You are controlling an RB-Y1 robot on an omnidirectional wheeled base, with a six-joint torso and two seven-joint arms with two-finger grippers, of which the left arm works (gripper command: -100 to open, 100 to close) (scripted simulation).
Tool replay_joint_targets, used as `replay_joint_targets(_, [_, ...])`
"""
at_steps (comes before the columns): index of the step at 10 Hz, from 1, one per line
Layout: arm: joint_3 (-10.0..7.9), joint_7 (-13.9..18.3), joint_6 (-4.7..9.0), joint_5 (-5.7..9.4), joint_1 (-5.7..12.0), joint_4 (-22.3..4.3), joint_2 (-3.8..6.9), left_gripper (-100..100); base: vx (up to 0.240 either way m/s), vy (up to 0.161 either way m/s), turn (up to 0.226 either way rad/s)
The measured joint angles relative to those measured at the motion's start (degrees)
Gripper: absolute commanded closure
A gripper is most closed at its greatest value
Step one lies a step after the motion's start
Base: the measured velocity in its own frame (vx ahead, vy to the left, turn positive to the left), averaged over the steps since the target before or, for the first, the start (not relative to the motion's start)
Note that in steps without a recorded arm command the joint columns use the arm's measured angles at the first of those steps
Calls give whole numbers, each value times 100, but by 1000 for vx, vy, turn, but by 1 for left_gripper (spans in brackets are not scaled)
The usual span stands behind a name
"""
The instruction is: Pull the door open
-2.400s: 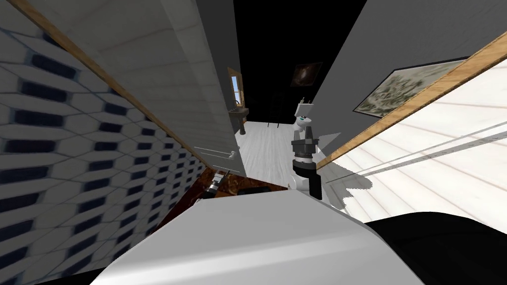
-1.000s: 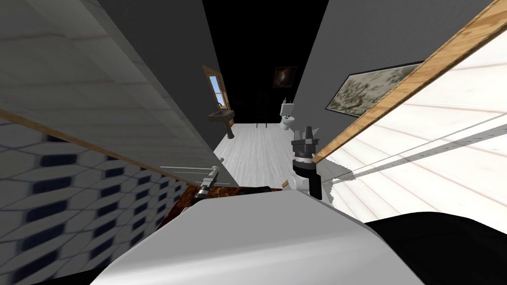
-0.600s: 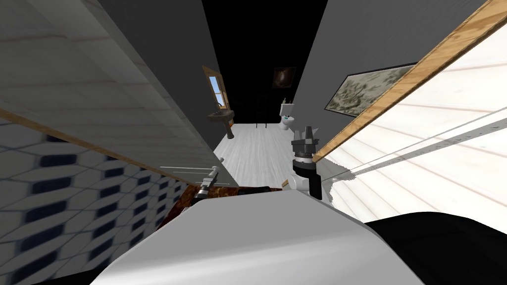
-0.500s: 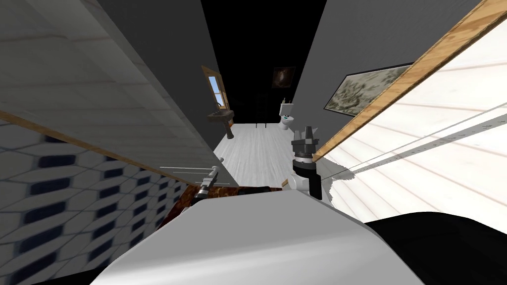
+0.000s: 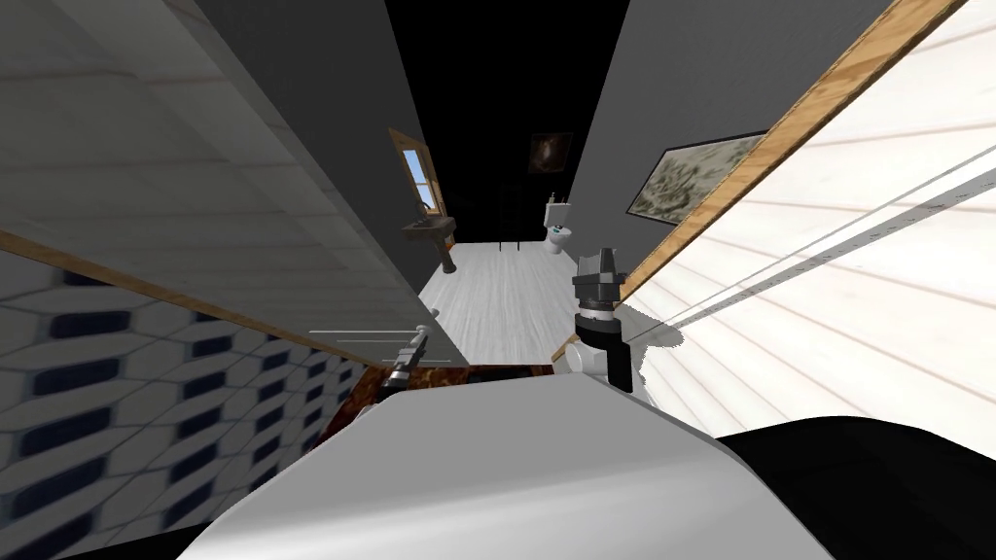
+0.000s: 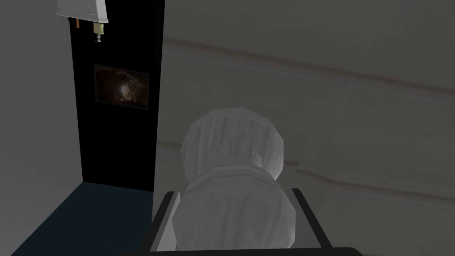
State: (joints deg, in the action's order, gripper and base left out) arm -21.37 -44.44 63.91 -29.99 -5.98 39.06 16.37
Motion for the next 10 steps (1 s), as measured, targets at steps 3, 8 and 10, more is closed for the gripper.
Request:
replay_joint_targets(3, [86,409,-36,190,20,-2,7,100,-41,19,-60])
replay_joint_targets(8, [232,1093,-108,537,55,10,26,100,-49,25,-67])
replay_joint_targets(10, [312,1407,-153,723,61,27,32,100,-53,36,-74])
